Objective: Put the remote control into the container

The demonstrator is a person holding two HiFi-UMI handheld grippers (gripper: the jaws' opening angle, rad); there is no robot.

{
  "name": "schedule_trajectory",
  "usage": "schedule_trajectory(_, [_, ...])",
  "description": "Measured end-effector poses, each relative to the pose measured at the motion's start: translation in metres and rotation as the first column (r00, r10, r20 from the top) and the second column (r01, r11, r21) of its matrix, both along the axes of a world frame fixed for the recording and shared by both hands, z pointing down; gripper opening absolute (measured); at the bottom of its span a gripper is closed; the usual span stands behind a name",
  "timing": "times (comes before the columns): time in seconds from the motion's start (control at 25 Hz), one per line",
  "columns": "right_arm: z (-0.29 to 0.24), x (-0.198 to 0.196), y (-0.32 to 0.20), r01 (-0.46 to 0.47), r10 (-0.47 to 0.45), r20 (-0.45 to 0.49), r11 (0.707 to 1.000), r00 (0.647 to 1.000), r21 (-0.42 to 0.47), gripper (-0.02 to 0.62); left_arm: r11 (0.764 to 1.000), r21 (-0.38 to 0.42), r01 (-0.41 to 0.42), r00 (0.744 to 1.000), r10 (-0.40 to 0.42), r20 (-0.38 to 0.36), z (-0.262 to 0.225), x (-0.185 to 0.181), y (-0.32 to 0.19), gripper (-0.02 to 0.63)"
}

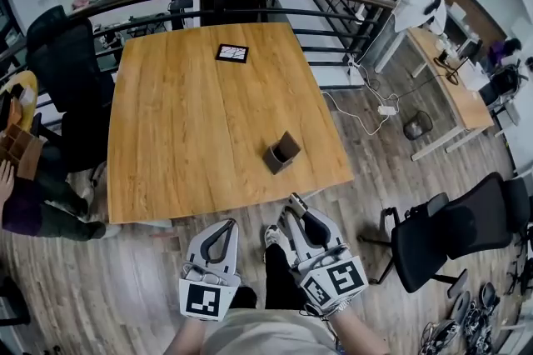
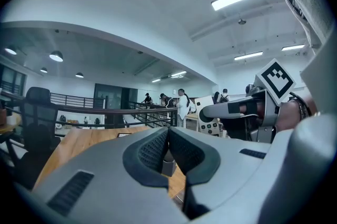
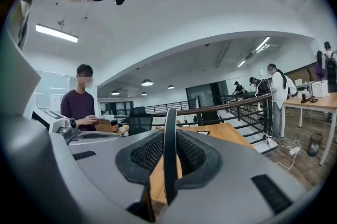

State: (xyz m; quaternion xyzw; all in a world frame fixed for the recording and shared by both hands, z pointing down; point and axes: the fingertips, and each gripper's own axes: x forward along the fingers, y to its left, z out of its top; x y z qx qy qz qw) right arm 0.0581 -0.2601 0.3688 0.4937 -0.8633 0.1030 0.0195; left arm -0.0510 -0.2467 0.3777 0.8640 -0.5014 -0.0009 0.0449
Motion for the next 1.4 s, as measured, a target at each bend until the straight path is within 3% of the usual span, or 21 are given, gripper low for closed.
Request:
schedule_trajectory(0.36, [0.01, 0.025, -0.078, 0.048, -0.048, 0.008, 0.999, 0.999, -0.001, 0.083, 0.998, 0.0, 0.059, 0.998, -0.059, 0.018, 0.004, 0.021, -0.064, 0.012])
schedule_trajectory(0.72, [0.027, 0.047, -0.173, 0.094, -0.094, 0.003, 0.995, 0.996, -0.023, 0.083, 0.993, -0.066, 0.098, 0.995, -0.095, 0.036, 0.027, 0.048, -0.149, 0.012])
schedule_trajectory(1.0, [0.055, 0.061, -0.231, 0.104, -0.104, -0.006, 0.994, 0.995, -0.044, 0.083, 0.988, -0.11, 0.104, 0.995, -0.102, 0.023, 0.047, 0.074, -0.196, 0.012])
schedule_trajectory(1.4, [0.117, 0.062, -0.289, 0.097, -0.096, 0.021, 0.994, 0.995, -0.054, 0.083, 0.978, -0.172, 0.12, 0.993, -0.114, 0.043, 0.077, 0.084, -0.238, 0.012])
